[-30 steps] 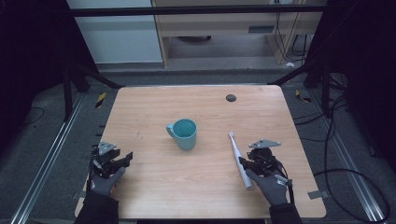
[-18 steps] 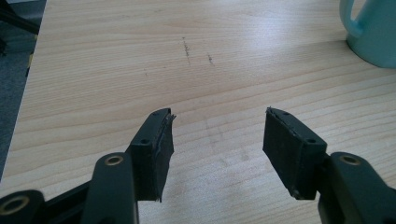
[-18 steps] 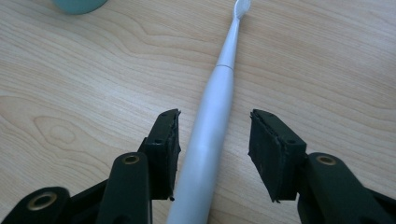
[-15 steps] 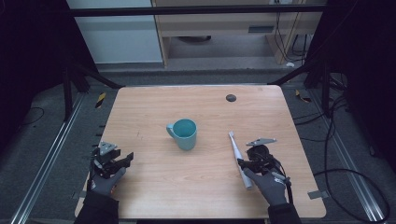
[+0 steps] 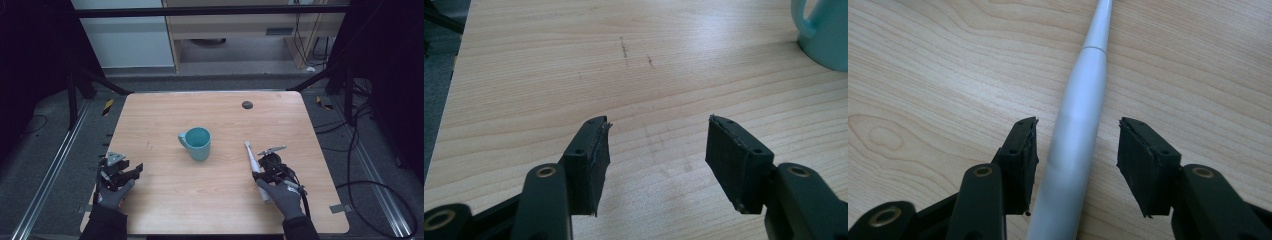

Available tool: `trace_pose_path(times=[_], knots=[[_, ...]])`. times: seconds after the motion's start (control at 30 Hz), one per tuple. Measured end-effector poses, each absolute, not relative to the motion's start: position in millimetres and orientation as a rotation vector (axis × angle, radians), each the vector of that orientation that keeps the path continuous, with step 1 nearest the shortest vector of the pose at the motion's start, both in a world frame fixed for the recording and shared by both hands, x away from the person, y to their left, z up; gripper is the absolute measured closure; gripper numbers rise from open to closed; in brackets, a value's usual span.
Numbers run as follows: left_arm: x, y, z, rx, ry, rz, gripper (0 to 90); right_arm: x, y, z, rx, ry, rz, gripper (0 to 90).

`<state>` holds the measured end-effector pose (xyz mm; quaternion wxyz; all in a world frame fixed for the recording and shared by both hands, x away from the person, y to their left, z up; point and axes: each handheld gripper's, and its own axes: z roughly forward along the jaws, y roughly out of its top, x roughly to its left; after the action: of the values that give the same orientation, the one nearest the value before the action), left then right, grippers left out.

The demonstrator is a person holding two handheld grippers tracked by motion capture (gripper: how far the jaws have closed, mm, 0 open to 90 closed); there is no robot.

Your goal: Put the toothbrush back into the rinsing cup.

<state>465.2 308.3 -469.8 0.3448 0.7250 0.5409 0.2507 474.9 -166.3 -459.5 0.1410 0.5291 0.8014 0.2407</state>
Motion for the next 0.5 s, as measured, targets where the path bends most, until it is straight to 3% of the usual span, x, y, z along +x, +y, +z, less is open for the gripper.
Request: trace_pose_path(times=[0.5], knots=[[466.1,308.5,-471.0,1.888,1.407,0.642,41.8,486.5,-164.8,-462.7,1.612,2.364,0.604,53.0]])
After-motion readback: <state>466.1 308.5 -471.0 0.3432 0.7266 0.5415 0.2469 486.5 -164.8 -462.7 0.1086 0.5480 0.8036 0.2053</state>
